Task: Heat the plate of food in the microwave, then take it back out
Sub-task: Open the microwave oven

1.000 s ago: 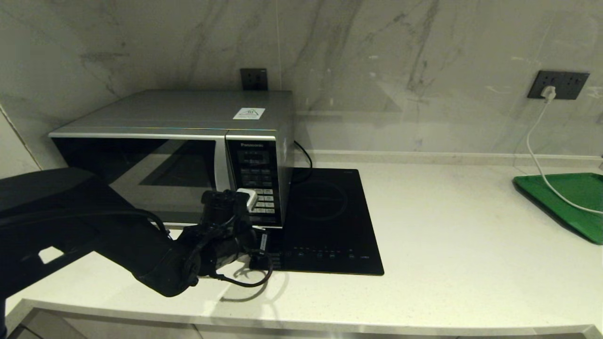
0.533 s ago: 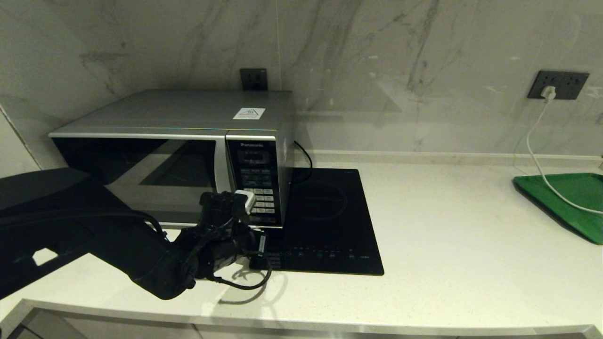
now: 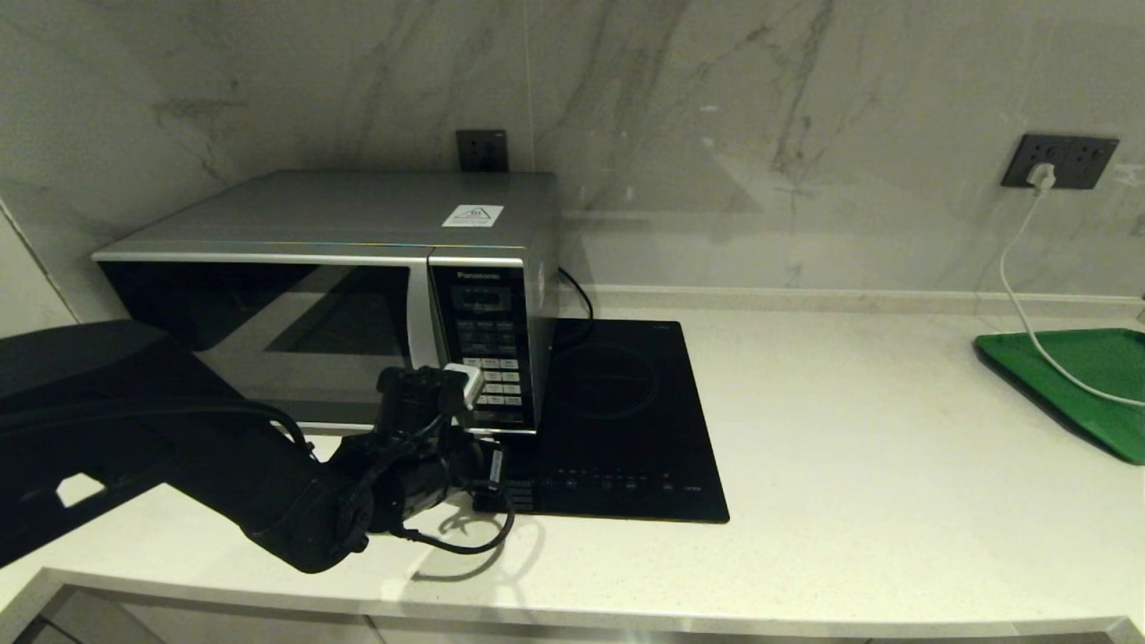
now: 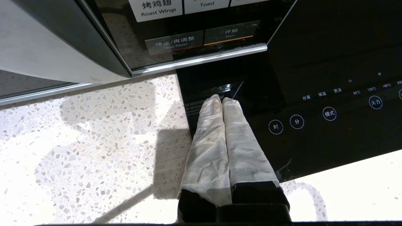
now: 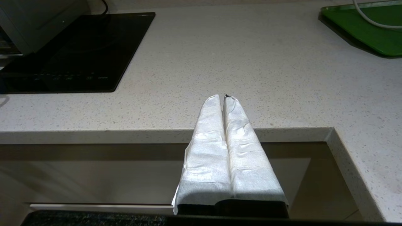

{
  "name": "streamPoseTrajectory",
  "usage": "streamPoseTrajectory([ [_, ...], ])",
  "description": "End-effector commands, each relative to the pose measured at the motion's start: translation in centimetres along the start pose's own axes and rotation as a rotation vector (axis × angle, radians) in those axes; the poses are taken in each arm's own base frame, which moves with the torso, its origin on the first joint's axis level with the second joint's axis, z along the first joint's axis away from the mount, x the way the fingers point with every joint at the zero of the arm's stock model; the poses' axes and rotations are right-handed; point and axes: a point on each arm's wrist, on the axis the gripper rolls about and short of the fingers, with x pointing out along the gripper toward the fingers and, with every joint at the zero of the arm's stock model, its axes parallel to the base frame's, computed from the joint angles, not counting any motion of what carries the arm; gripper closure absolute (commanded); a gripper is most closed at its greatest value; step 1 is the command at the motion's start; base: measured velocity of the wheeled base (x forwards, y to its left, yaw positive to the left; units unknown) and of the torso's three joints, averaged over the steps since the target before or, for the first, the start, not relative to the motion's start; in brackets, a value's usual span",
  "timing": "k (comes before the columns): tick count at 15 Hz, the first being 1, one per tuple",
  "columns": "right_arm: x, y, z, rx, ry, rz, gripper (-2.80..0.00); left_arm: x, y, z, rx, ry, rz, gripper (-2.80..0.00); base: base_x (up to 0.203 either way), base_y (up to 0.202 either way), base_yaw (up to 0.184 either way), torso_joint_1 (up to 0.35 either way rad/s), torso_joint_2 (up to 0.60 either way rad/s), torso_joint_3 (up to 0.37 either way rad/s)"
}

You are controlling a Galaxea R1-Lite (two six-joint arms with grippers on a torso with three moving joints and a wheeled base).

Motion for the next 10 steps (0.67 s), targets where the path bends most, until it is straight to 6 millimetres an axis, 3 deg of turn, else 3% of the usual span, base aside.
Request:
streamPoseTrajectory([
  [1, -0.01, 0.0, 0.01, 0.001, 0.0, 0.0, 0.0, -0.07, 0.0, 0.09, -0.002, -0.006, 0.0, 0.0, 0.0, 0.0, 0.0, 0.0, 0.0, 0.0],
  [10, -0.01, 0.0, 0.01, 0.001, -0.001, 0.0, 0.0, -0.09, 0.44, 0.02, -0.03, -0.001, 0.01, 0.0, 0.0, 0.0, 0.0, 0.0, 0.0, 0.0],
])
